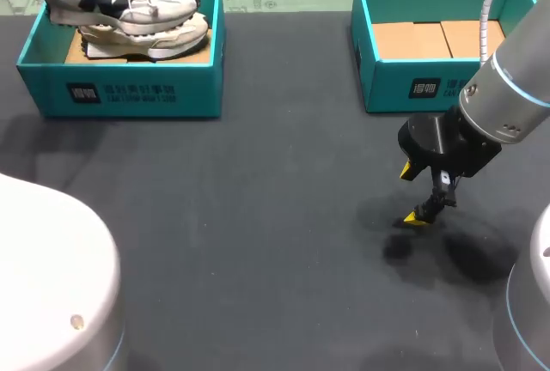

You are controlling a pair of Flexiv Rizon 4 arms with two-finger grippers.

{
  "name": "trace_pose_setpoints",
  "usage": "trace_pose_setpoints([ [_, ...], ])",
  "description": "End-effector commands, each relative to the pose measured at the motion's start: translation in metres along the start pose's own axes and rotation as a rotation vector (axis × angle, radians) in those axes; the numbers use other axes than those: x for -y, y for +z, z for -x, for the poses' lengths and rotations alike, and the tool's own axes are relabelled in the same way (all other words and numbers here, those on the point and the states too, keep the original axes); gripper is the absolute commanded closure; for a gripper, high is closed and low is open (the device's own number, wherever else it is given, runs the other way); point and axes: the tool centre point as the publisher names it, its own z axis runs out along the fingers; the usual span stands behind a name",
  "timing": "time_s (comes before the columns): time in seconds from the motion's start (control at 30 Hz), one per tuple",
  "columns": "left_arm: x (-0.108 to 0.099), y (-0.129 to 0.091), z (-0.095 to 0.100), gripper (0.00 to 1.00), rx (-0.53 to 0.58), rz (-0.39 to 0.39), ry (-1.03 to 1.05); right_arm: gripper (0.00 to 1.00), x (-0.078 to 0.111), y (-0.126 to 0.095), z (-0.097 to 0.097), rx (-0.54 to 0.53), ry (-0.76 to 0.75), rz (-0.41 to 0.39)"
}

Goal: Take the shoe out of the shoebox, open the shoe tongue, remove and reinsert the insole, then place the shoe into the shoebox

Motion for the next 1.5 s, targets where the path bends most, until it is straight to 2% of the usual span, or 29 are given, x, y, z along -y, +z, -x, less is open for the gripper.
trace_pose_setpoints([
  [0.03,0.007,-0.029,-0.002,1.00,-0.017,0.007,0.000,0.00,0.000,0.001,-0.001,0.003,0.001,0.000],
  [0.23,0.019,-0.056,-0.007,1.00,-0.024,0.023,-0.003,0.00,0.000,0.001,-0.001,0.003,0.001,0.000],
  [0.47,0.040,-0.075,-0.014,1.00,-0.025,0.028,-0.007,0.00,0.000,0.001,-0.001,0.003,0.001,0.000],
  [0.8,0.112,-0.076,-0.005,1.00,-0.037,0.012,0.022,0.00,0.000,0.001,-0.001,0.003,0.001,0.000],
  [0.9,0.142,-0.082,-0.003,1.00,-0.015,0.001,0.038,0.00,0.000,0.001,-0.001,0.003,0.001,0.000],
  [1.3,0.142,-0.082,-0.003,1.00,-0.015,0.001,0.038,0.00,0.000,0.001,-0.001,0.003,0.001,0.000],
  [1.5,0.185,-0.069,0.040,1.00,-0.062,-0.012,0.099,0.00,0.000,0.001,-0.001,0.003,0.001,0.000],
])
